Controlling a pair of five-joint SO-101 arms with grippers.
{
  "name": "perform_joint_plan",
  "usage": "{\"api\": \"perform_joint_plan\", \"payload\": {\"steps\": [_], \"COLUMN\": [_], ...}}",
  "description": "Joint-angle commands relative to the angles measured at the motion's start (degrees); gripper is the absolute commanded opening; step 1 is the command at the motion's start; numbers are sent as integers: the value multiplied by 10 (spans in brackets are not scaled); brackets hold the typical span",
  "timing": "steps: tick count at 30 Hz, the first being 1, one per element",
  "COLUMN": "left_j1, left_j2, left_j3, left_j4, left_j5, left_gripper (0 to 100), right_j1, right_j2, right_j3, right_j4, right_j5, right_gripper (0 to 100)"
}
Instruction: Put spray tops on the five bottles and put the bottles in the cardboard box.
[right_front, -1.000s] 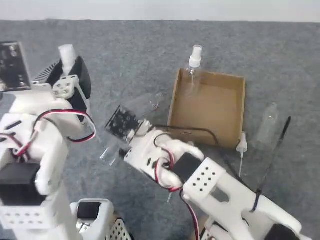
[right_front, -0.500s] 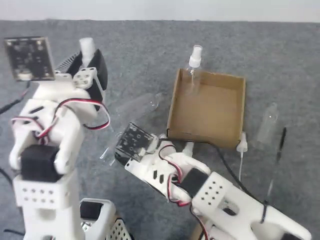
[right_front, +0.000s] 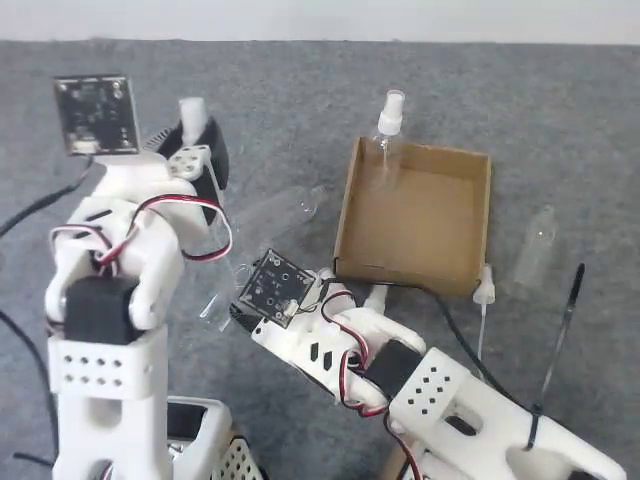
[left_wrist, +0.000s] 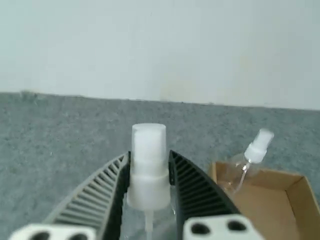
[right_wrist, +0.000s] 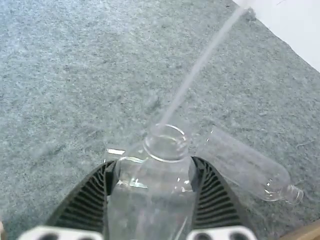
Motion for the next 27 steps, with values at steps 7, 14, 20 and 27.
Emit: {"api": "perform_joint_plan", "payload": {"steps": [7,14,20,27], "left_j1": [67,88,95,98], "left_j2": [-9,-9,-9,-10], "left_j3": [22,32,46,46], "left_j4": [13,55,65,110], "left_j5": [7,2,-45,-58], "left_gripper": [16,16,16,36], "right_j1": [25,57,57,59], "right_j2": [-15,-18,-18,-18], "right_j3": [-5,4,52,55], "right_j4": [-16,-44,-118,-124], "right_j5": [-25,-109,-110,-111], "right_gripper": [6,6,6,6]}}
